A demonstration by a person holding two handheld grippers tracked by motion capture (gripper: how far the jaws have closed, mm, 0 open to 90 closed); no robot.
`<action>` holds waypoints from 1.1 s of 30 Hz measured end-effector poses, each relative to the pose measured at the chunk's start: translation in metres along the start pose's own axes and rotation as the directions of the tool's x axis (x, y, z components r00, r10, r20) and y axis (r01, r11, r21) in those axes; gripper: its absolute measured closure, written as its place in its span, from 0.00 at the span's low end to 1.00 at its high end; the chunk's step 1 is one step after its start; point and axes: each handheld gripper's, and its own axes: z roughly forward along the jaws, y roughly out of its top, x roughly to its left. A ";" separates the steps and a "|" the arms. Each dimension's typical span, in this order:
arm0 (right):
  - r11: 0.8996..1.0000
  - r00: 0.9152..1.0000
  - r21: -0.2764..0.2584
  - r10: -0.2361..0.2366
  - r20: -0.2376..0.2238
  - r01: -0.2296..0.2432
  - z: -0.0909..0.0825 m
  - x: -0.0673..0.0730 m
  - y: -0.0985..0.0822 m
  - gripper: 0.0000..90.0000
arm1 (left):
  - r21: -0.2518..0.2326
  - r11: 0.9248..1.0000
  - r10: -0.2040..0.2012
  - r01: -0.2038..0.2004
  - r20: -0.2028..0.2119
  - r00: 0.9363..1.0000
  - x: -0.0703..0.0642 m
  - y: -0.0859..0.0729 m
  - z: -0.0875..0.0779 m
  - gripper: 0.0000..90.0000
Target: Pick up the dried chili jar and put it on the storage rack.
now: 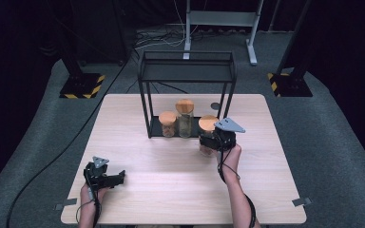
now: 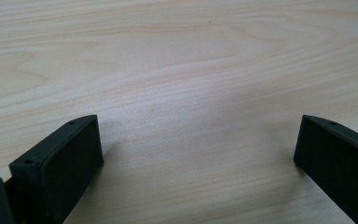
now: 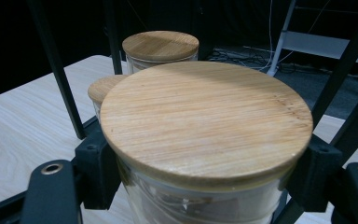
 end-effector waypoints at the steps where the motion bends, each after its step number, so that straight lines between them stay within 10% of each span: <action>1: 1.000 1.000 -0.001 0.001 0.001 -0.001 0.001 0.000 0.000 0.27 | 0.000 1.000 0.000 0.000 0.000 1.000 0.000 0.000 0.000 0.00; 33: 1.000 1.000 0.007 -0.001 0.003 0.001 0.015 0.001 0.006 0.27 | -0.001 1.000 0.004 -0.004 -0.003 1.000 0.000 0.000 0.000 0.00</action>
